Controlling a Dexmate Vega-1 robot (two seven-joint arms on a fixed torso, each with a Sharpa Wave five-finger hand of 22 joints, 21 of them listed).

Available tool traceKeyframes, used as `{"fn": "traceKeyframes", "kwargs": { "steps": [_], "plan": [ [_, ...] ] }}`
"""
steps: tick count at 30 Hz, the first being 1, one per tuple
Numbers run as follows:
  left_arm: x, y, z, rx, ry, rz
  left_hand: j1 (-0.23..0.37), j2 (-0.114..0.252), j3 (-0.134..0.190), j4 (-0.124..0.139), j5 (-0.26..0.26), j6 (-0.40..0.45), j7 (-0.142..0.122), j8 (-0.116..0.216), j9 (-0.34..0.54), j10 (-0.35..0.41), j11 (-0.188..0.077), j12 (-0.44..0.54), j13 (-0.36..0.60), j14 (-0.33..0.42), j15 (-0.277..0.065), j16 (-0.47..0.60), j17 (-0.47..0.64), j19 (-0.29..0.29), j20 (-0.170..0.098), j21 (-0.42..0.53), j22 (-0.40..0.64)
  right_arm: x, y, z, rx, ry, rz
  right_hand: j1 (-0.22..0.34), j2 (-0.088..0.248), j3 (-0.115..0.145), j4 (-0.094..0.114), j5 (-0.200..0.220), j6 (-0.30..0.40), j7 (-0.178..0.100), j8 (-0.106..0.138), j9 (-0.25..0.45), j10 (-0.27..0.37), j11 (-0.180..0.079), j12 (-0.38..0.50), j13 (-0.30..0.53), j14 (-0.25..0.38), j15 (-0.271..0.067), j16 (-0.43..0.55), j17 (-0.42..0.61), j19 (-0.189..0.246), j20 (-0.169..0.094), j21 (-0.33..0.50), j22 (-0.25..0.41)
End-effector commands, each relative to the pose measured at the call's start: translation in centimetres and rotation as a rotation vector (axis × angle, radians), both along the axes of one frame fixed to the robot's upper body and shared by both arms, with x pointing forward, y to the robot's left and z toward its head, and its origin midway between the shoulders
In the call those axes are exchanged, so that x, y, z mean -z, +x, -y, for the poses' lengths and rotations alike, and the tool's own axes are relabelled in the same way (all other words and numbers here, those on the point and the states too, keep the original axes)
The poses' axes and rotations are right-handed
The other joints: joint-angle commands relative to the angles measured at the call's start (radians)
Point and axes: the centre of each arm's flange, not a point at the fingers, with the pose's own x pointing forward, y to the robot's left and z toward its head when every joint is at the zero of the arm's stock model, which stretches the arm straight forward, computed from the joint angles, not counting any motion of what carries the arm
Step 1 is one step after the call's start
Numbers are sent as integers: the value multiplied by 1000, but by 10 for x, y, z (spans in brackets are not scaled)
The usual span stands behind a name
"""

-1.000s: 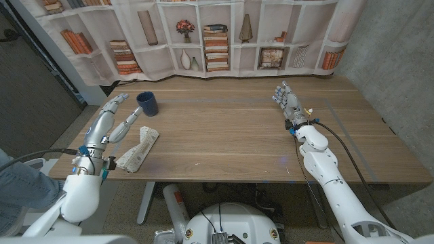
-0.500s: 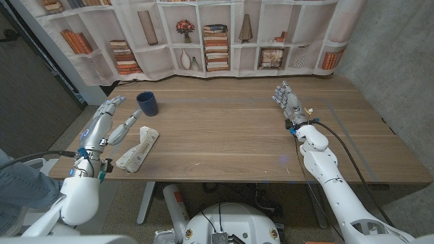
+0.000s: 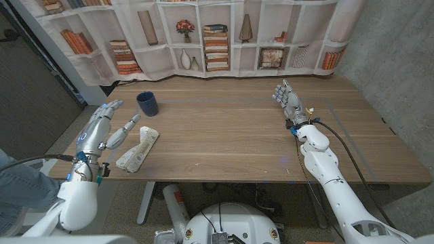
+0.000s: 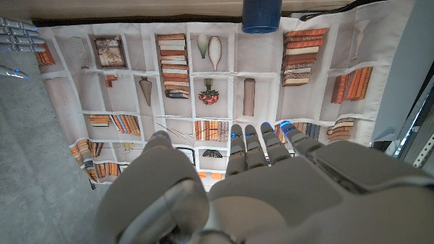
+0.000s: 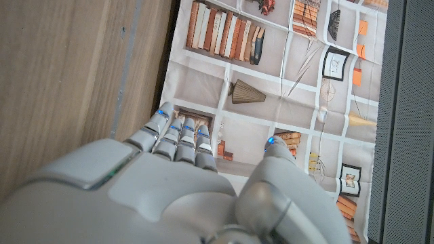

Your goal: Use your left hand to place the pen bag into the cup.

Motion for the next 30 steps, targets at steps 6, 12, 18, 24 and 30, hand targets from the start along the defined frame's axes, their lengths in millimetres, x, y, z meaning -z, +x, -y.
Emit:
{"fn": "traceKeyframes", "kwargs": {
  "steps": [6,12,18,24,30],
  "plan": [
    [7,-5,-3,-77,29,-25,16,-2,1,-8,6,18,-2,5,3,17,-4,7,4,14,-2,6,4,8,1,-1,2,5,-2,-1,-1,-6,-13,2,6,2,-2,1,9,3,1,4,1,5,2,4,6,5,-3,2,9,-11,-7,2],
    [11,-4,-4,-93,28,-36,23,-4,1,-12,8,25,-2,5,3,21,-8,6,5,19,-4,6,4,11,2,-1,2,7,-3,-1,0,-1,-19,2,6,2,-3,1,9,3,1,4,2,4,2,4,7,5,-3,2,10,-11,-9,2],
    [14,-6,-5,-120,36,-47,27,-5,1,-14,10,24,-4,4,3,24,-7,6,5,20,-4,5,4,11,4,-2,2,7,-5,-1,4,5,-17,1,6,2,-3,1,10,2,1,4,1,5,2,4,6,5,-4,2,10,-11,-11,2],
    [16,-5,-8,-139,34,-63,33,-8,0,-18,12,19,-3,-1,3,20,-5,3,5,20,-2,3,4,10,9,-4,2,8,-5,-1,5,5,-17,1,6,1,-3,1,10,3,1,4,1,4,2,4,6,5,-4,2,11,-11,-13,2],
    [17,-1,-7,-157,34,-91,37,-10,-2,-21,13,14,-2,-4,3,19,-5,1,5,18,2,1,4,11,11,-5,2,8,-5,-2,3,1,-20,1,7,1,-4,1,10,3,1,4,1,4,1,4,7,4,-4,2,12,-11,-14,2]
  ]
}}
